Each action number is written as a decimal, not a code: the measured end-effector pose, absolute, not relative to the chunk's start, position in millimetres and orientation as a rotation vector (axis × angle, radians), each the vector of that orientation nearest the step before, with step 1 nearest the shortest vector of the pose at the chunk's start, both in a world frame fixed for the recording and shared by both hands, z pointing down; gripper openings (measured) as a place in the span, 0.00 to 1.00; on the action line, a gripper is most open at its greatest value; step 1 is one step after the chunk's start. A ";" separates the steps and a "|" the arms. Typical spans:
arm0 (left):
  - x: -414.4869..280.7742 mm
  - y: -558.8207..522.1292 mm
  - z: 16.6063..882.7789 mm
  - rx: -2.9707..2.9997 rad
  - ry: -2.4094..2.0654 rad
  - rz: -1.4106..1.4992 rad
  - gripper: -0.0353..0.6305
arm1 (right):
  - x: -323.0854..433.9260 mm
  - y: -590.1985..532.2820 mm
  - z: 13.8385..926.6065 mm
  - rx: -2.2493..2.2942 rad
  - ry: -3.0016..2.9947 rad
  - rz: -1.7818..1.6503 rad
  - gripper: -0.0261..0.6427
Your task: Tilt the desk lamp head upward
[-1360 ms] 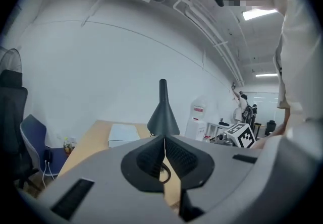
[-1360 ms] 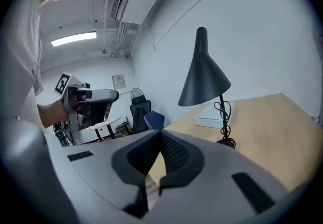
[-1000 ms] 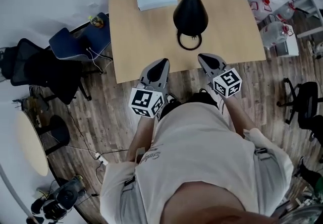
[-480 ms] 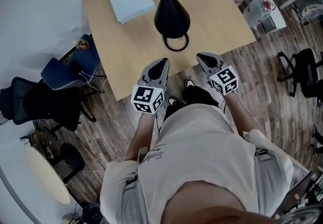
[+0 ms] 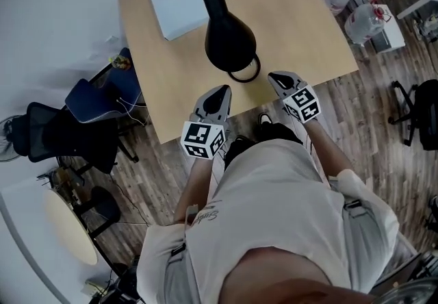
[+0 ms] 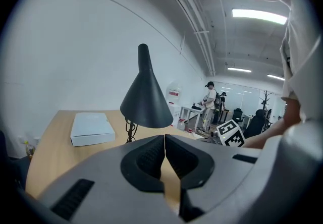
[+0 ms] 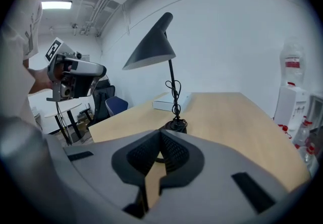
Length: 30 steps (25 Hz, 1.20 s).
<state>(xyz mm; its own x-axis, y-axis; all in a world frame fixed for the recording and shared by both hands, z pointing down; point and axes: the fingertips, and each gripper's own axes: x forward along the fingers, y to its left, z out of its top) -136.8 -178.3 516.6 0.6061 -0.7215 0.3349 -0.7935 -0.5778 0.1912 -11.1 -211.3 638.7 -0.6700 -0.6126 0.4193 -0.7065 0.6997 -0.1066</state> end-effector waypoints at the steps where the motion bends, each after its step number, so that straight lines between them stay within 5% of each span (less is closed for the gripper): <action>1: -136.1 -181.4 522.2 2.503 -1.239 0.334 0.08 | -12.1 -217.2 646.6 1.005 -2.552 0.353 0.03; 30: -121.5 -226.5 552.0 2.469 -1.278 0.397 0.08 | -57.0 -247.4 780.5 0.595 -2.358 0.451 0.03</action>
